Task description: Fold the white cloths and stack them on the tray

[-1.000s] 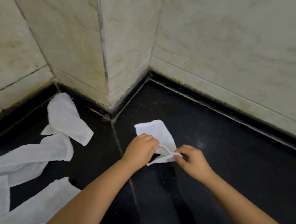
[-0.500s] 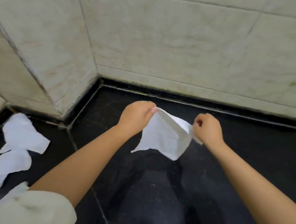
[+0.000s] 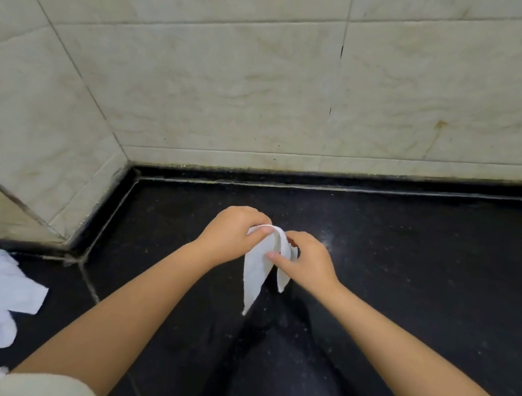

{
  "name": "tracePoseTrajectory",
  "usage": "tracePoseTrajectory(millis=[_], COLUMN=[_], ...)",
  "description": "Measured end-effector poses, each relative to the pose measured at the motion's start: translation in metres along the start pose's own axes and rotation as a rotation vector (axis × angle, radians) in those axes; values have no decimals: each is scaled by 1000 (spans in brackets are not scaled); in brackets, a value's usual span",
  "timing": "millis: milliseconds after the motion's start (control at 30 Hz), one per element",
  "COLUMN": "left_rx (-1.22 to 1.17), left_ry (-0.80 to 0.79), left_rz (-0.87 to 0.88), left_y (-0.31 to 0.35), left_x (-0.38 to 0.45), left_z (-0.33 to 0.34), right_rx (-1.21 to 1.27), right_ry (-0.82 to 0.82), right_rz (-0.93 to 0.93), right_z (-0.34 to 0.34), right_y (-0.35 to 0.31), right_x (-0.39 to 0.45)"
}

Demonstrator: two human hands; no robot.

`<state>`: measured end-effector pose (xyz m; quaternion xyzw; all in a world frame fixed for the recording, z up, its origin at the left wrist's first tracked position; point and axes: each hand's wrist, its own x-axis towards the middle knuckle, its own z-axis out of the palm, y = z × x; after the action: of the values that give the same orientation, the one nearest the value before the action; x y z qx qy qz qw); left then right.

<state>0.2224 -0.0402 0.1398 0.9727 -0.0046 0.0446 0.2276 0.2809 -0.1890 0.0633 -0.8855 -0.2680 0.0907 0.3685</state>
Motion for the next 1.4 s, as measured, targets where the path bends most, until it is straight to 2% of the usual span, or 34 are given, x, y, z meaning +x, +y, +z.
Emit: tracePoseTrajectory(millis=[100, 233, 333, 467, 533, 567, 633, 700, 833, 867, 900, 967, 1033, 1100, 1267, 1400], left_rx=[14, -24, 1, 25, 33, 36, 44, 47, 31, 44, 48, 35, 13, 10, 119, 155], left_ry=[0, 89, 208, 425, 421, 355, 162, -63, -677, -814, -916, -999, -962, -820, -442, -331], left_rz=[-1, -27, -26, -21, 15, 24, 40, 9, -64, -67, -78, -131, -212, -259, -351, -351], left_y=[-4, -17, -29, -33, -34, -37, -48, -63, -69, -66, -64, -63, -64, -67, -75, -82], left_x=[-3, -9, -7, -4, -12, -19, -36, -53, -82, -86, -89, -91, -88, -81, -64, -62], left_z=[0, -8, -16, -23, -18, -12, 5, 27, 70, 79, 87, 99, 108, 114, 131, 143], right_rx=[17, -254, -402, -416, -416, -434, -481, -516, -430, -397, -371, -350, -312, -293, -237, -322], right_ry=[102, 147, 191, 420, 489, 457, 259, -69, -831, -974, -1073, -1165, -1159, -1087, -603, -423], right_rz=[8, -59, -128, -306, -406, -445, -500, -462, -115, -40, 28, 151, 272, 325, 336, 385], right_z=[-2, -28, -62, -94, -98, -96, -88, -75, -40, -33, -27, -23, -21, -20, -9, 3], right_y=[2, 26, 33, 22, 22, 26, 41, 58, 78, 82, 84, 88, 94, 99, 107, 110], right_x=[-5, -4, 7, 21, 13, 6, -16, -41, -85, -90, -93, -92, -88, -82, -71, -64])
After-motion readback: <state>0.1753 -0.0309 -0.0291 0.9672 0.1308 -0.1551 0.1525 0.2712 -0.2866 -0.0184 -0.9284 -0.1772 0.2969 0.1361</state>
